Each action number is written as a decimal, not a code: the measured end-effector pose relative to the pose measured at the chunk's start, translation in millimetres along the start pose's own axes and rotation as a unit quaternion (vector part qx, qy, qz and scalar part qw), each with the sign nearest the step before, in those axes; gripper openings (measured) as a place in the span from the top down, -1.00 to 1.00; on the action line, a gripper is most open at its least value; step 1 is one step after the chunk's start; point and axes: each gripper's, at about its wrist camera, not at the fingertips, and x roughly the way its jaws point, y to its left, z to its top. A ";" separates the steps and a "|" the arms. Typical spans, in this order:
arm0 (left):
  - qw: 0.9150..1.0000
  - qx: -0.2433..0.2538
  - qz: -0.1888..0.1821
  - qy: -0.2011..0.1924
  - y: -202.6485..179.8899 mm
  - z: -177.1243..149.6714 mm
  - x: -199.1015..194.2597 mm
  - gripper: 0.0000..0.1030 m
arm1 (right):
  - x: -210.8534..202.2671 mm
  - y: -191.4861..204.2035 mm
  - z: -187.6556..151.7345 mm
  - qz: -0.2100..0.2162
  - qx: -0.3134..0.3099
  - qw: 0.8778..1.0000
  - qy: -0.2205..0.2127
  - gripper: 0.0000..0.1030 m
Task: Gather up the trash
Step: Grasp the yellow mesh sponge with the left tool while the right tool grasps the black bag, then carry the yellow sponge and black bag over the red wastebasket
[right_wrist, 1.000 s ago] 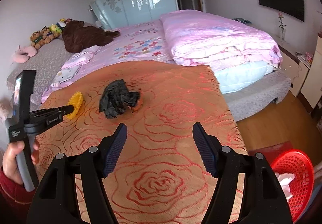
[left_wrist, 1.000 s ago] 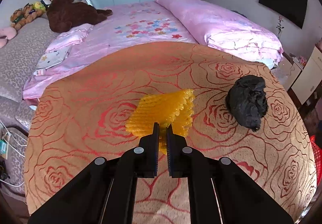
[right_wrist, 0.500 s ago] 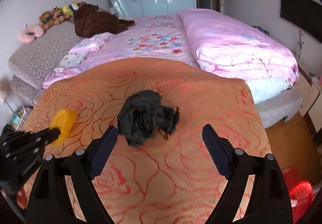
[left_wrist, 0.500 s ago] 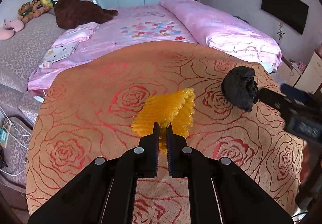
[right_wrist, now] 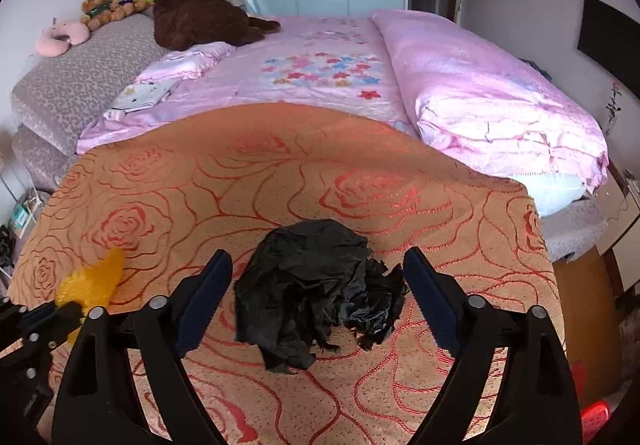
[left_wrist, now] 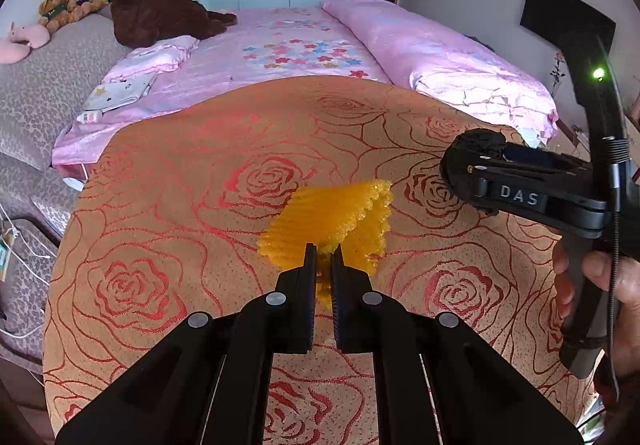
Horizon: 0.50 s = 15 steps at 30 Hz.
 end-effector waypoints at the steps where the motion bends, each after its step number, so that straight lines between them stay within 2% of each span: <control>1: 1.000 -0.001 0.000 0.001 0.0 -0.4 0.4 0.88 | 2.9 -0.5 -1.1 0.004 0.002 1.000 0.007 -0.40; 3: 1.000 -0.002 0.001 0.002 0.0 -1.9 0.7 0.87 | 8.4 -2.1 -3.8 0.010 0.006 1.000 0.023 -0.16; 6: 1.000 -0.003 0.002 0.003 -1.0 -3.4 1.0 0.87 | 7.7 -1.0 -7.7 0.007 0.002 1.000 0.020 0.05; 15: 1.000 -0.007 0.005 0.001 -3.9 -6.5 -0.5 0.87 | -18.3 5.0 -21.2 0.003 -0.008 1.000 -0.003 0.14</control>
